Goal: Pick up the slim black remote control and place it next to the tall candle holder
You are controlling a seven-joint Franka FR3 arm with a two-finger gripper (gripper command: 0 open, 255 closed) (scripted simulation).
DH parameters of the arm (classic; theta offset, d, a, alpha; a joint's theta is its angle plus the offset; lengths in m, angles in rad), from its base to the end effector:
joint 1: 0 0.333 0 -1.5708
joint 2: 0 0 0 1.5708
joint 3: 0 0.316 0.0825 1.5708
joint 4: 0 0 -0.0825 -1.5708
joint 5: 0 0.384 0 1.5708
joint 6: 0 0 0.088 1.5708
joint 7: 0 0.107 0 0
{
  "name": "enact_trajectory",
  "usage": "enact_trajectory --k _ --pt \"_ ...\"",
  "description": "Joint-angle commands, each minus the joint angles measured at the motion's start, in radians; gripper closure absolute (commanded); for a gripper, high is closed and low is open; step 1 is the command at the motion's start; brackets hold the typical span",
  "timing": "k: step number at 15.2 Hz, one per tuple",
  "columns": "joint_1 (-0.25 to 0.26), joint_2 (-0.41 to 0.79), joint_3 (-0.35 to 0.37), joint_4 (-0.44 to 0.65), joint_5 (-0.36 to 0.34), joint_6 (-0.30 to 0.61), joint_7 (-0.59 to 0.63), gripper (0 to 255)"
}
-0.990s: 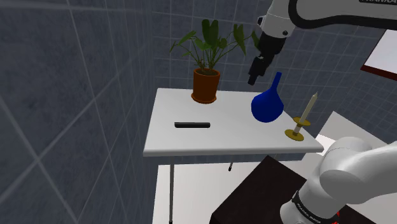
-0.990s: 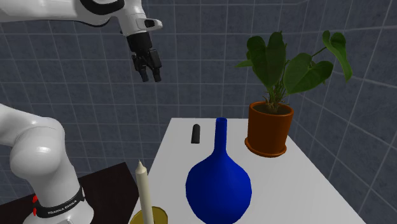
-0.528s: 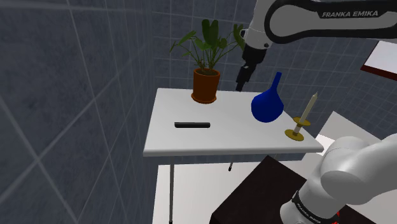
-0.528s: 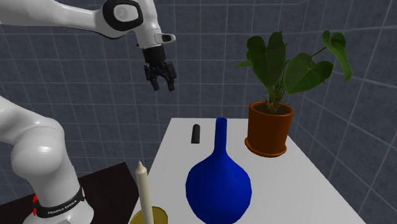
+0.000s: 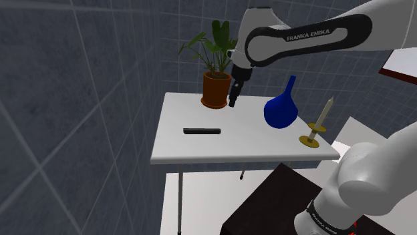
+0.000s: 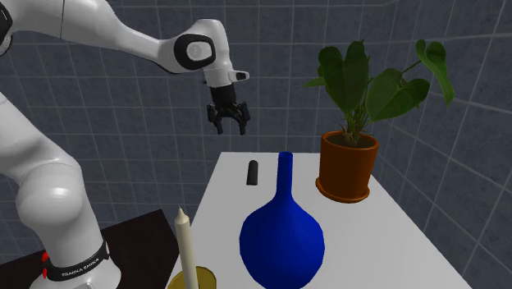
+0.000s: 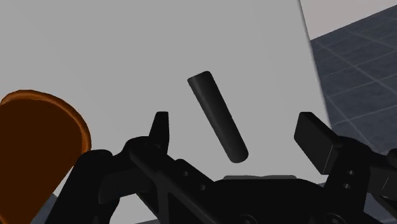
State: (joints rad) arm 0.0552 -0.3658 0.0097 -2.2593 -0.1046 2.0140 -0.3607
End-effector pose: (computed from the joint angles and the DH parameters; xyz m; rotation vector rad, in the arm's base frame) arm 0.4541 0.0237 0.5187 2.9393 0.6950 0.1576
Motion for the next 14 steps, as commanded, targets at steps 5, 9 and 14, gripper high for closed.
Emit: enact_trajectory --k 5,9,14 --pt "0.028 0.209 -0.006 0.060 0.010 0.129 -0.113 0" --pt "0.043 0.350 0.001 0.122 0.018 0.193 -0.185 0" --pt "0.057 0.526 0.019 0.218 0.022 0.253 -0.270 0"
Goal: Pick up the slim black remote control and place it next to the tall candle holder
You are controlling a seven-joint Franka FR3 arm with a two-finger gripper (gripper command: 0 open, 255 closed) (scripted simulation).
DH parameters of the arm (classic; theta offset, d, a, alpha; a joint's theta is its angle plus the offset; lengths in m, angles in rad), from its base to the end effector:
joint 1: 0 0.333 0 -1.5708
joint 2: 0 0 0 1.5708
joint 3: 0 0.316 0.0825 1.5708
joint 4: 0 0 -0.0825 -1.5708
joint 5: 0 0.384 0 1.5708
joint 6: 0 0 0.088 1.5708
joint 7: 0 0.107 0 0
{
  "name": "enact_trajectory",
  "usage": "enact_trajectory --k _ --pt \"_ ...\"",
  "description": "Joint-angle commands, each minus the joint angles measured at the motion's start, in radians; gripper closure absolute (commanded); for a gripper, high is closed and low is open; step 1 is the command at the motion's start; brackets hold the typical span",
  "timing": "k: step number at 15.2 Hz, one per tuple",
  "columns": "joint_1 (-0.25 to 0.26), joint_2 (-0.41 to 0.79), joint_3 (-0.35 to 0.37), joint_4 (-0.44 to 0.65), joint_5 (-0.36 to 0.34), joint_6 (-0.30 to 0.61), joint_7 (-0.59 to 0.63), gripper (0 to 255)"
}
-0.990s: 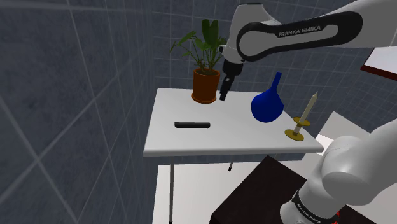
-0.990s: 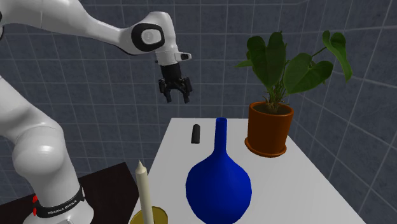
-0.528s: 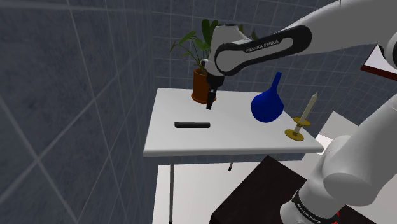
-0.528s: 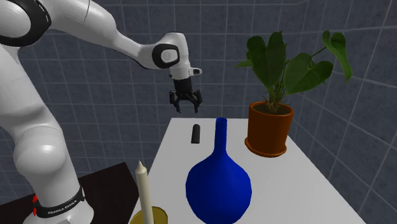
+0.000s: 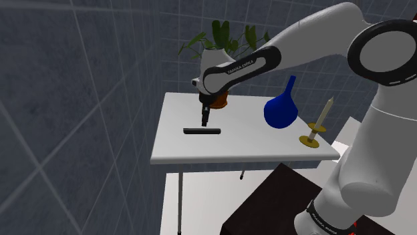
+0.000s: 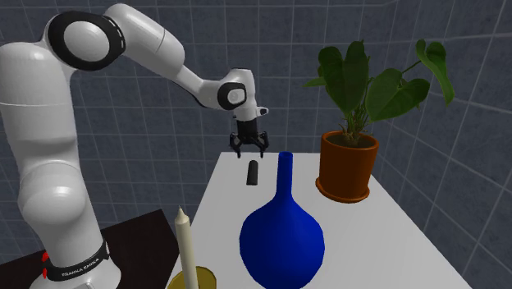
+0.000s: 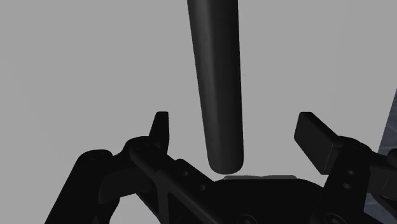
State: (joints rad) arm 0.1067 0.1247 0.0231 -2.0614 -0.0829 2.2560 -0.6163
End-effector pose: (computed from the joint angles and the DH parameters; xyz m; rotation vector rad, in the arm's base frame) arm 0.5731 0.0723 0.3815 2.8230 1.1870 0.0807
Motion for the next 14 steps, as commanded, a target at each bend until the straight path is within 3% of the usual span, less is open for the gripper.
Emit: enact_trajectory --k 1,9,14 --pt "0.008 0.070 0.011 0.042 0.000 0.020 -0.030 0" --pt "0.008 0.152 0.011 0.035 -0.008 0.105 -0.035 0" --pt "0.008 0.157 0.010 0.034 -0.009 0.111 -0.035 0"
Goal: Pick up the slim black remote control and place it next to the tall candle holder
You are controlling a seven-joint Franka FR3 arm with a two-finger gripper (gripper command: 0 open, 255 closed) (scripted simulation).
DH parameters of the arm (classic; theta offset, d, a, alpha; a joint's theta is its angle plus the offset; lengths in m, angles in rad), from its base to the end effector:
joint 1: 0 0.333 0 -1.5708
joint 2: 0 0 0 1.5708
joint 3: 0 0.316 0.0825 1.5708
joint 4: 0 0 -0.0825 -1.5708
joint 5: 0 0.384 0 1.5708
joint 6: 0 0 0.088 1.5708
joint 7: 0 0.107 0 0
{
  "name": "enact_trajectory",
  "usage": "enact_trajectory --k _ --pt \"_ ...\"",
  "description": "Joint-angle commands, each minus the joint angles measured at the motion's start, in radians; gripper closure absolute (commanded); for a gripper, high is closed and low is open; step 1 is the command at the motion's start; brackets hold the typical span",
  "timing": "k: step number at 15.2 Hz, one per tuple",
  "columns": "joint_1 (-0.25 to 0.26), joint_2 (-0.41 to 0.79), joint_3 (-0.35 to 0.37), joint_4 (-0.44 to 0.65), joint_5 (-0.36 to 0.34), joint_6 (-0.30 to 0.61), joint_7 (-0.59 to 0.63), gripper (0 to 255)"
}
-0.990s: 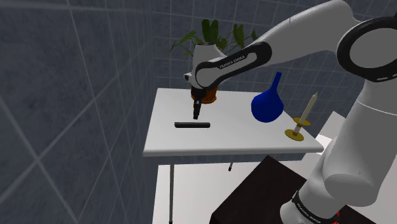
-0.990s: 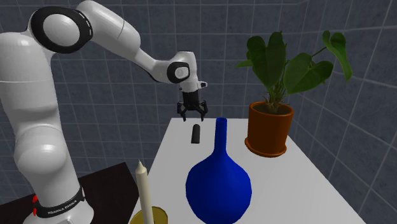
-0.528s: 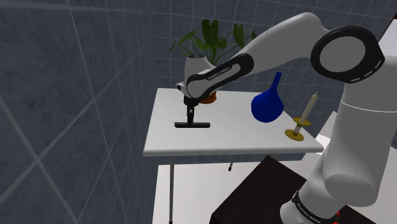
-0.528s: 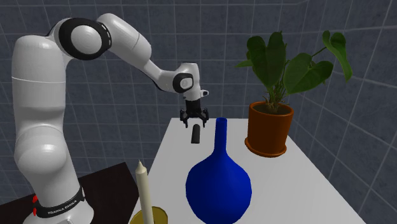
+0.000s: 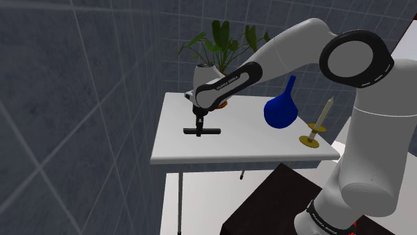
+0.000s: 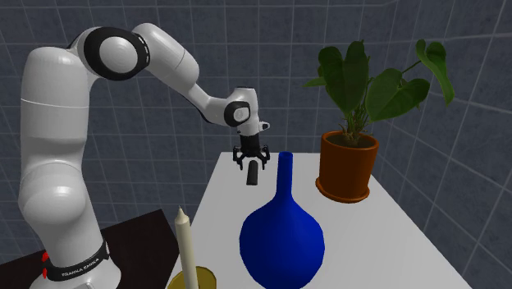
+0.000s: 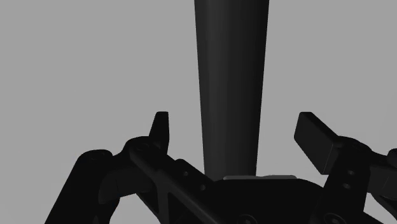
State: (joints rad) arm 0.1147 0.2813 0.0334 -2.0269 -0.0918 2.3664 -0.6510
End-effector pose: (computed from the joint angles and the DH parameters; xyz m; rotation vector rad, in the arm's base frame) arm 0.5945 0.0870 0.3150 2.7909 1.2820 0.0654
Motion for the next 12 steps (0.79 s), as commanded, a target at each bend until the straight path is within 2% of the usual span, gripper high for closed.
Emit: enact_trajectory --k 1,3,4,12 --pt "0.000 0.000 0.000 0.000 0.000 0.001 0.000 0" --pt "0.000 0.000 0.000 0.000 0.000 0.001 0.000 0" --pt "0.000 0.000 0.000 0.000 0.000 0.001 0.000 255" --pt "0.000 0.003 0.000 0.003 0.000 0.000 0.000 255"
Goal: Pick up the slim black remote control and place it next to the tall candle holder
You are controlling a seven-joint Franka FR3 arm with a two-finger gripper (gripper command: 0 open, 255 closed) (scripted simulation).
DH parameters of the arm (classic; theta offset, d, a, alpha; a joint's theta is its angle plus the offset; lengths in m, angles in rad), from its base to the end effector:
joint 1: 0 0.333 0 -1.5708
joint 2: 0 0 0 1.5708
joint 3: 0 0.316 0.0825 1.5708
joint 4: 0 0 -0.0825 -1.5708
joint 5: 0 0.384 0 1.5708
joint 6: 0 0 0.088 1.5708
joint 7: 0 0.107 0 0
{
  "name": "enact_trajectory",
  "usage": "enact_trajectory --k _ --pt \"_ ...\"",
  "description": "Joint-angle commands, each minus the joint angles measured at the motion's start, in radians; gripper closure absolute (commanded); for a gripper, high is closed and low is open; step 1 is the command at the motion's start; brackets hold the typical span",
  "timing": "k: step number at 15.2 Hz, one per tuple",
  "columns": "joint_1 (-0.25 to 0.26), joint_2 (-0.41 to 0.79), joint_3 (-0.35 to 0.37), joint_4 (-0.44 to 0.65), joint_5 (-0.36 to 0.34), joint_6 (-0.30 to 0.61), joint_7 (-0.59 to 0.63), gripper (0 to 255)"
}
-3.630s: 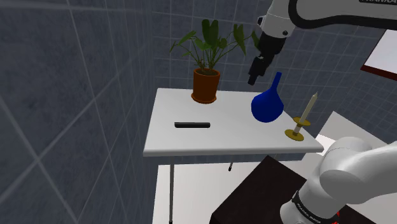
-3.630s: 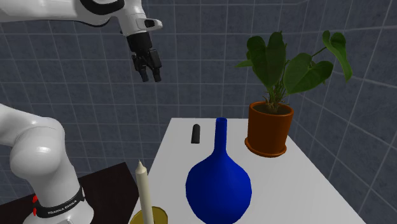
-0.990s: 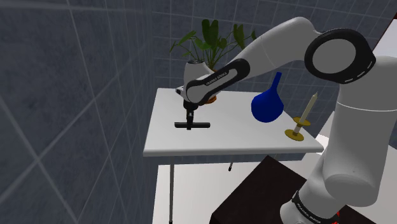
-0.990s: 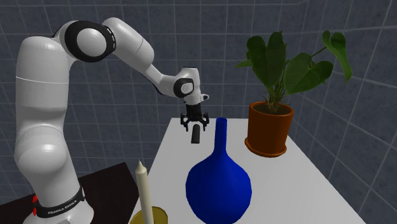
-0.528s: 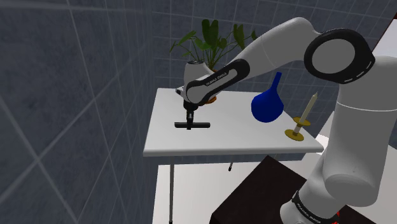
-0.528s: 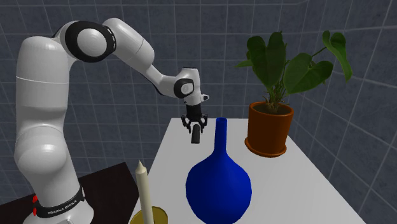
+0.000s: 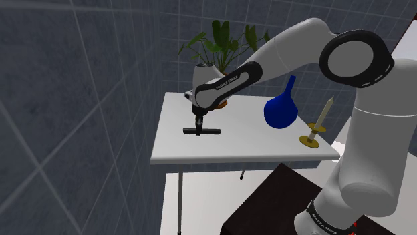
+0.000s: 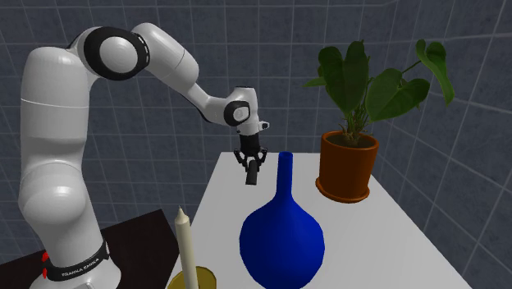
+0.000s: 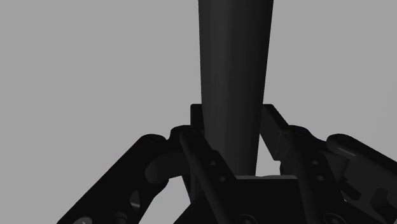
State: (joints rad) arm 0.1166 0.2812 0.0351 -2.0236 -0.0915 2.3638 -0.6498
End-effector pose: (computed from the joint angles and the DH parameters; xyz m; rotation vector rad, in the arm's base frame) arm 0.5949 0.0891 0.3162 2.7899 1.2848 0.0671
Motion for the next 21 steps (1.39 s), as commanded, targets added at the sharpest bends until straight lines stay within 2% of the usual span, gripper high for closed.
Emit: enact_trajectory --k 1,21 --pt "-0.002 0.000 -0.002 -0.004 0.000 0.004 -0.001 255" --pt "-0.004 -0.128 0.004 0.108 0.019 -0.236 -0.024 255"
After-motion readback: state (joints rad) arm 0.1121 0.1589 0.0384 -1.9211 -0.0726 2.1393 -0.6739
